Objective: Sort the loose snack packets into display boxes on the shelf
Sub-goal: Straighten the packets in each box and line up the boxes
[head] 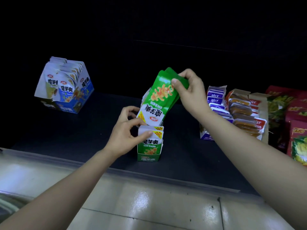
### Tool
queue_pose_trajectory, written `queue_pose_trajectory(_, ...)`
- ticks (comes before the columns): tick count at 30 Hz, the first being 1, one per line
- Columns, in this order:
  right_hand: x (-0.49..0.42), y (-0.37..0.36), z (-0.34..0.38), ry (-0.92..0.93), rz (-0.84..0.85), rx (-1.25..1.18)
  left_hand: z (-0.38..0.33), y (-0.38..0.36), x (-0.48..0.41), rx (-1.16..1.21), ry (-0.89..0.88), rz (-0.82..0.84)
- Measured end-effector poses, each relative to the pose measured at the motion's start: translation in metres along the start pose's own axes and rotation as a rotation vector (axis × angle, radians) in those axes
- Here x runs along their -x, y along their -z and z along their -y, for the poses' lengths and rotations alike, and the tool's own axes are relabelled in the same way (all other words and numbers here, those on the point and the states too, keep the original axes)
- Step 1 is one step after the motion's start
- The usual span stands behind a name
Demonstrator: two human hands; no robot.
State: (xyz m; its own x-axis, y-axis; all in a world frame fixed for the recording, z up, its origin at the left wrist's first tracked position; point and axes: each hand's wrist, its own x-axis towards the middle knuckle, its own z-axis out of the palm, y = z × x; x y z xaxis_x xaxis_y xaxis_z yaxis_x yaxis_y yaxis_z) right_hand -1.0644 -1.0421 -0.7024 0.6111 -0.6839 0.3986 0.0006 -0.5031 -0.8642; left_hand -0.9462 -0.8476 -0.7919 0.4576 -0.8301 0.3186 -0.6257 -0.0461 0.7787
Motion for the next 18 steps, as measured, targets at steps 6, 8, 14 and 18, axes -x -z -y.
queue_pose_trajectory(6, 0.002, 0.029, -0.026, -0.516, -0.350, -0.467, 0.002, -0.005, -0.003, -0.162, 0.125, -0.016)
queue_pose_trajectory(8, 0.011, 0.033, -0.034, -0.750, -0.376, -0.603, -0.003, -0.009, -0.005, -0.212, 0.195, 0.028)
queue_pose_trajectory(14, 0.030, 0.028, -0.041, -1.003, -0.440, -0.776, -0.044, -0.013, -0.007, -0.215, 0.164, -0.115)
queue_pose_trajectory(18, 0.030, 0.017, -0.025, -0.991, -0.467, -0.861, -0.092, -0.013, -0.018, 0.204, 0.376, -0.008)
